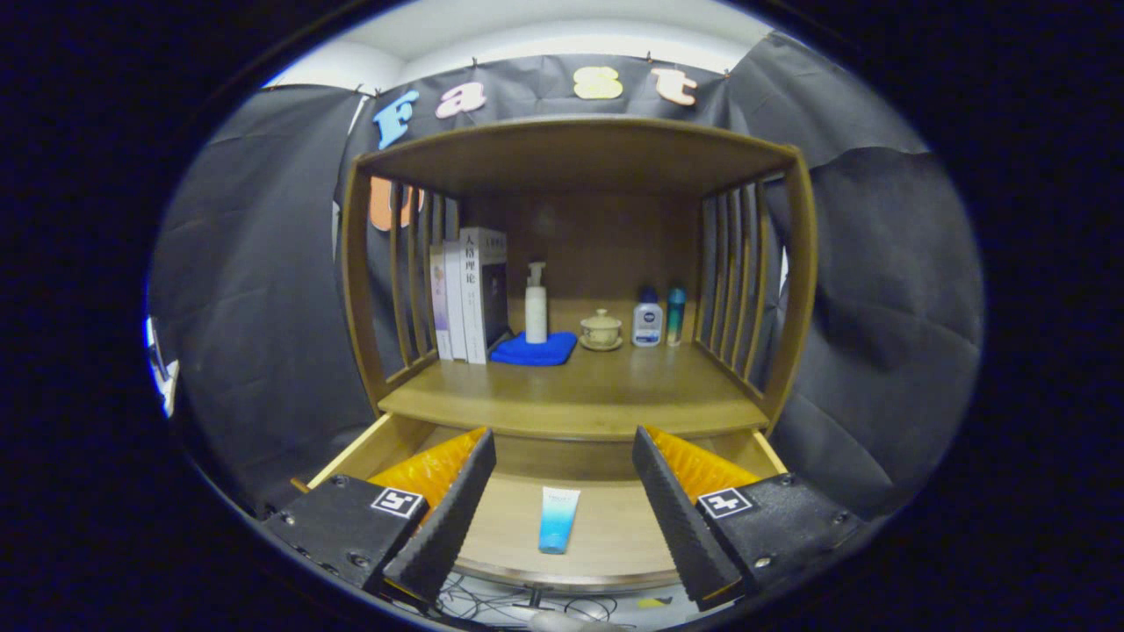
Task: Pull open the drawer, take out the items inside it, and place them on the countertop above the cabinet.
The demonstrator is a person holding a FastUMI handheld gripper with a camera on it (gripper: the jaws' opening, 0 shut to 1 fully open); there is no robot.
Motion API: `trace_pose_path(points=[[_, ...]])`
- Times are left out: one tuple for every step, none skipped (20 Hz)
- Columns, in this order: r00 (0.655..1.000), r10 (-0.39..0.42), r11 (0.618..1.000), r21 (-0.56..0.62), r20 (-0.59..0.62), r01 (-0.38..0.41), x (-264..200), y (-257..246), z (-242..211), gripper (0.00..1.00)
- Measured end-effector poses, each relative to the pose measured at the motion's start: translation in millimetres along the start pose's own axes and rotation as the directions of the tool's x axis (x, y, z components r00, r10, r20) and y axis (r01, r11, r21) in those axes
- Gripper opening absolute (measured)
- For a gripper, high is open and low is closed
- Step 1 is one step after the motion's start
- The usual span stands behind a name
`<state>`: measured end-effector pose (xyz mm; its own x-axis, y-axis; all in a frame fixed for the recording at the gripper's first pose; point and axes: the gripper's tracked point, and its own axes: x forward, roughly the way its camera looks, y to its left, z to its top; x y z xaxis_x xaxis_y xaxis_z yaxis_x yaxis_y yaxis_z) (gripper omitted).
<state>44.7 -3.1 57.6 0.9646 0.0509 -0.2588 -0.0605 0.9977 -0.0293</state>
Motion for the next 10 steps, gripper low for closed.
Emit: trace_pose_path(points=[[1.000,0.001,1.000,-0.003,-0.026,-0.001,13,2,1,0.99],[0.997,-0.004,1.000,-0.008,-0.073,0.004,26,0,-2,0.99],[0.991,-0.010,1.000,-0.006,-0.130,0.009,38,1,-8,0.99],[0.985,-0.013,1.000,0.006,-0.174,0.015,51,1,-13,0.99],[0.975,-0.012,1.000,0.015,-0.221,0.016,62,2,-19,0.99],[0.962,-0.004,1.000,0.021,-0.273,0.010,73,5,-28,0.99],[0.949,-0.002,1.000,0.028,-0.315,0.012,85,6,-35,0.99],[0.931,-0.003,0.999,0.029,-0.366,0.015,94,6,-45,0.99],[0.907,0.000,0.999,0.032,-0.420,0.015,102,6,-55,0.99],[0.885,0.011,0.998,0.056,-0.465,0.016,107,8,-65,0.99]])
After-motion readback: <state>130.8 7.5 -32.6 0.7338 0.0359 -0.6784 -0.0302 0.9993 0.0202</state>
